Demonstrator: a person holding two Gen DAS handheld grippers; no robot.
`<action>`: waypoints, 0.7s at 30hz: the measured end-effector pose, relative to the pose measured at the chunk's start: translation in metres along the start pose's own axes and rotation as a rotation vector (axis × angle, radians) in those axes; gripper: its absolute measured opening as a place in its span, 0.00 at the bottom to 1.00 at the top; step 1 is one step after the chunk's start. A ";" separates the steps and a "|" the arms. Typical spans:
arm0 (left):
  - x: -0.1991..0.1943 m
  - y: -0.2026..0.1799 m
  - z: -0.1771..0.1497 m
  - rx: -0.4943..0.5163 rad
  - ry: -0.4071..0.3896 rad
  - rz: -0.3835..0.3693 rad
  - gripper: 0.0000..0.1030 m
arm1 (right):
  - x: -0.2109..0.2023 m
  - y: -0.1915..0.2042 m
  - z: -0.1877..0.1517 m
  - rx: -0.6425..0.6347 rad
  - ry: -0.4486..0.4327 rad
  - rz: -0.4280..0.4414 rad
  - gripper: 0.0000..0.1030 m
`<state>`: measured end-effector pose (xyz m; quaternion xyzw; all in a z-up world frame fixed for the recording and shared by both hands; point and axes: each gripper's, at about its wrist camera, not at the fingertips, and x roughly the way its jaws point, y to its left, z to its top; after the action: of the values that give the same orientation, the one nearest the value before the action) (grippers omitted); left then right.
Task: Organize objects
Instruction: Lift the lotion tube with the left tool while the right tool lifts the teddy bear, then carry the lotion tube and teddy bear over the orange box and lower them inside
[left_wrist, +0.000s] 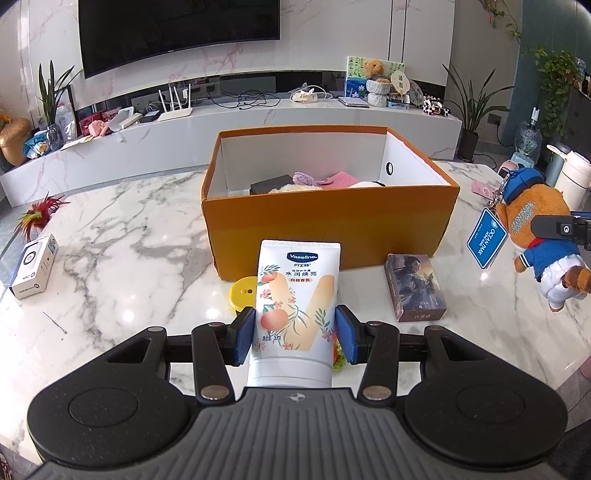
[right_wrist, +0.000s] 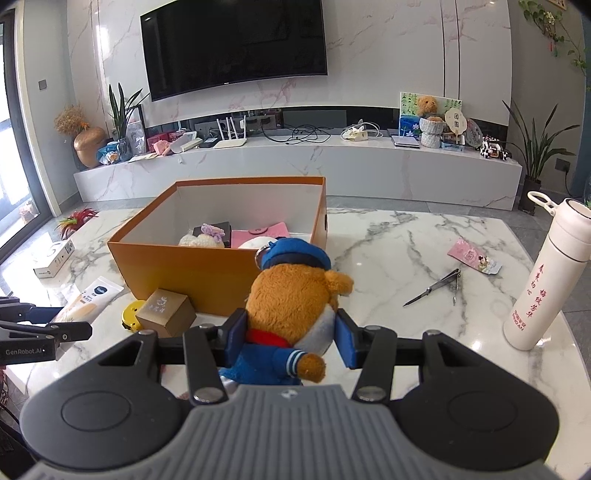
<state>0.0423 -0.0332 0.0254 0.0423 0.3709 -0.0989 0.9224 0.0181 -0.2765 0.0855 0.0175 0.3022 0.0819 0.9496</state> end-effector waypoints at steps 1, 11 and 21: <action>0.000 0.000 0.000 -0.001 -0.001 0.002 0.52 | -0.001 0.000 0.000 0.000 -0.001 0.000 0.51; -0.015 0.001 0.027 -0.022 -0.064 0.027 0.52 | -0.018 0.008 0.023 0.007 -0.077 0.029 0.51; -0.006 0.009 0.104 -0.065 -0.143 0.025 0.52 | -0.007 0.011 0.096 0.016 -0.186 0.048 0.51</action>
<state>0.1106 -0.0392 0.1050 0.0096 0.3064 -0.0780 0.9486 0.0659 -0.2654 0.1687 0.0398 0.2128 0.1004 0.9711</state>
